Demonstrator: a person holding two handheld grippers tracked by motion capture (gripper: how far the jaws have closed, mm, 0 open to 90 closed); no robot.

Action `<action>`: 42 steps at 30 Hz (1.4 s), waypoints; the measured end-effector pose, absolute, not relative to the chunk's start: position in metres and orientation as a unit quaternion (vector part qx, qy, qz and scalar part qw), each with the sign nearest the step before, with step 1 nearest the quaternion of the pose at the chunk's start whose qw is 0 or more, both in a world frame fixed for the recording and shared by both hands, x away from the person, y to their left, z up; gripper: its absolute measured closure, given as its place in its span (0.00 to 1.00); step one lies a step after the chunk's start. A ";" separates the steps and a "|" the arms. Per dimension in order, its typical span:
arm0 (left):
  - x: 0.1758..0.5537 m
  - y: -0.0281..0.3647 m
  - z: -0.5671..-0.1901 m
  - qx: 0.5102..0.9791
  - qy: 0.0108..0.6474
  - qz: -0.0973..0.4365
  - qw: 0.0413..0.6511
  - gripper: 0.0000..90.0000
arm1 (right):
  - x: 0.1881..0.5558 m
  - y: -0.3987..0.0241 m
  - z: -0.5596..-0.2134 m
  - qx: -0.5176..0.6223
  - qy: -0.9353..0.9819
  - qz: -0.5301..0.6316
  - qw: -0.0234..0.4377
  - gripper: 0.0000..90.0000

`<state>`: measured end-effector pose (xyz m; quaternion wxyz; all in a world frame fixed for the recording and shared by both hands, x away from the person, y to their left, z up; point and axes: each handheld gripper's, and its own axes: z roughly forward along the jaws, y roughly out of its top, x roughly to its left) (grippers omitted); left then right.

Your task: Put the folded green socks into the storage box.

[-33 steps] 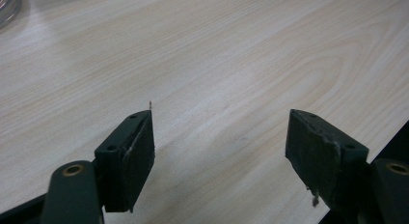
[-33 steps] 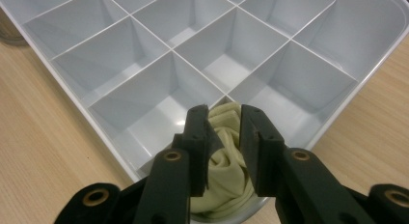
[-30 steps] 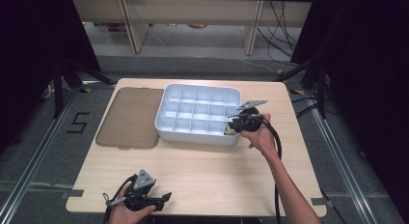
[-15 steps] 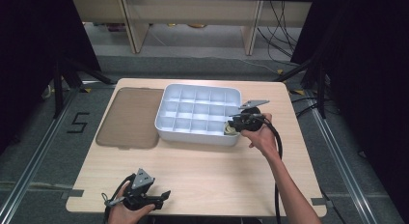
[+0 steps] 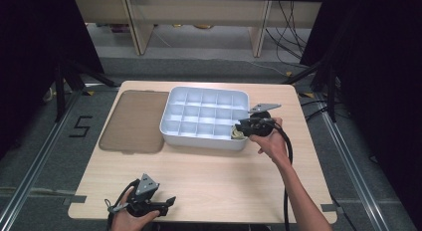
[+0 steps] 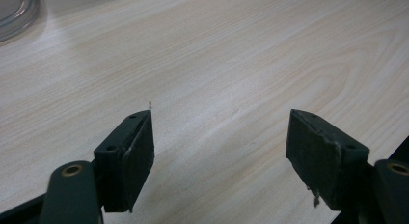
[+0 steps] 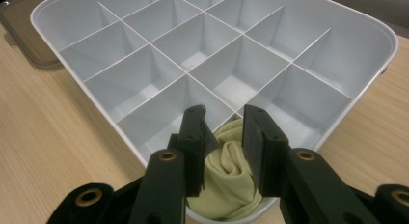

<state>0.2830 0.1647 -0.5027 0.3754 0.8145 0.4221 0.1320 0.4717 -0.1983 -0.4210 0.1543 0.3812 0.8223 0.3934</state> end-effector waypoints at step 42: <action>0.284 0.168 -0.501 0.815 0.423 0.130 0.374 0.28 | 0.448 -0.209 -0.411 0.392 0.803 0.421 0.154 0.43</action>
